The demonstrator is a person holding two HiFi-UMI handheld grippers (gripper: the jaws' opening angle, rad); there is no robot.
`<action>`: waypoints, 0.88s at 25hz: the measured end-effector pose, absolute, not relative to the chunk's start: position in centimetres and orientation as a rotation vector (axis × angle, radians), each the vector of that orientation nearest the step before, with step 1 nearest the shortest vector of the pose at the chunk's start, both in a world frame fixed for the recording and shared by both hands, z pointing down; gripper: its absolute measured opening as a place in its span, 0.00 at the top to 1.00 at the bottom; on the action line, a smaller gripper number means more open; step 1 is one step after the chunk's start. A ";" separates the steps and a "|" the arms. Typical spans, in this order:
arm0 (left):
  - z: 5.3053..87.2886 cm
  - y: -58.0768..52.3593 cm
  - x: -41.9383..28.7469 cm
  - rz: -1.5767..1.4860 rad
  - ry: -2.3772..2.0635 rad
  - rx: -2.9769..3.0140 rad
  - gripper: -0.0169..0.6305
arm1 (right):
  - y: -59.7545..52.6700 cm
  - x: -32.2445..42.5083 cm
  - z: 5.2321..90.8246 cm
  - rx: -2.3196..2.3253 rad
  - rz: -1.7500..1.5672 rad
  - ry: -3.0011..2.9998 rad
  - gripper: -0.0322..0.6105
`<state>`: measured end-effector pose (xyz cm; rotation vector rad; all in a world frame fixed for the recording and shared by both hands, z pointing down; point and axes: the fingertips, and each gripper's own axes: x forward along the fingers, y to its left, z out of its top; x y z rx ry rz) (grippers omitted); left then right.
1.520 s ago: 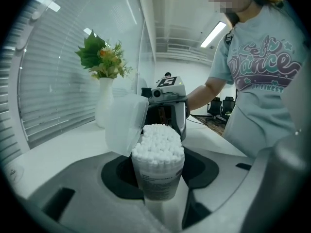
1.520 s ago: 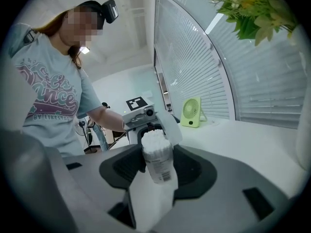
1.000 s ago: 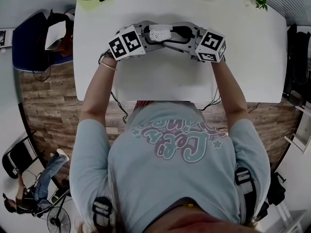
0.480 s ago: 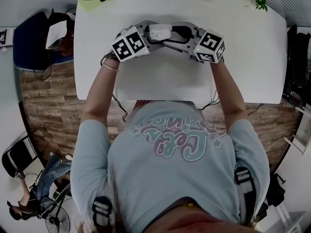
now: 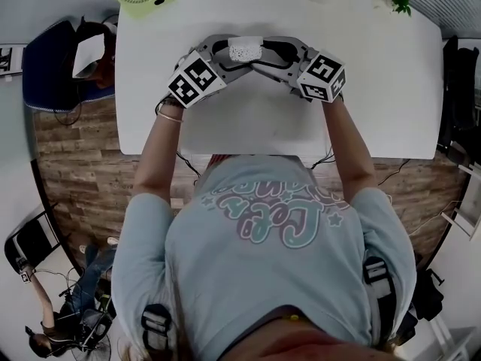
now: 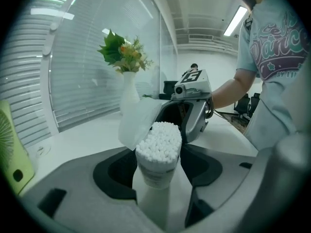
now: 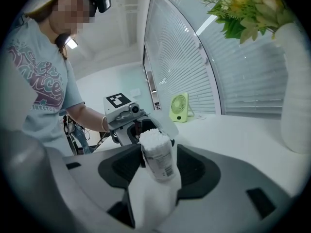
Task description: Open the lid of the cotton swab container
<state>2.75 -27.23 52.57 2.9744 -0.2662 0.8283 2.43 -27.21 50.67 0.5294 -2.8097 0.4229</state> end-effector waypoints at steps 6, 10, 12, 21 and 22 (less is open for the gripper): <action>51.8 -26.8 1.2 0.721 -0.408 2.956 0.59 | -27.0 2.9 49.8 0.591 0.420 -2.822 0.60; 51.1 -26.0 0.3 0.650 -0.474 2.930 0.58 | -26.3 3.4 49.1 0.646 0.416 -2.832 0.60; 50.8 -25.9 -0.2 0.635 -0.513 2.924 0.58 | -26.1 3.7 48.8 0.674 0.409 -2.838 0.60; 45.6 -25.2 -2.7 0.384 -0.764 2.973 0.58 | -24.9 5.2 45.8 0.829 0.379 -2.870 0.60; 45.1 -25.0 -2.8 0.372 -0.775 2.981 0.58 | -24.8 5.3 45.2 0.850 0.374 -2.879 0.60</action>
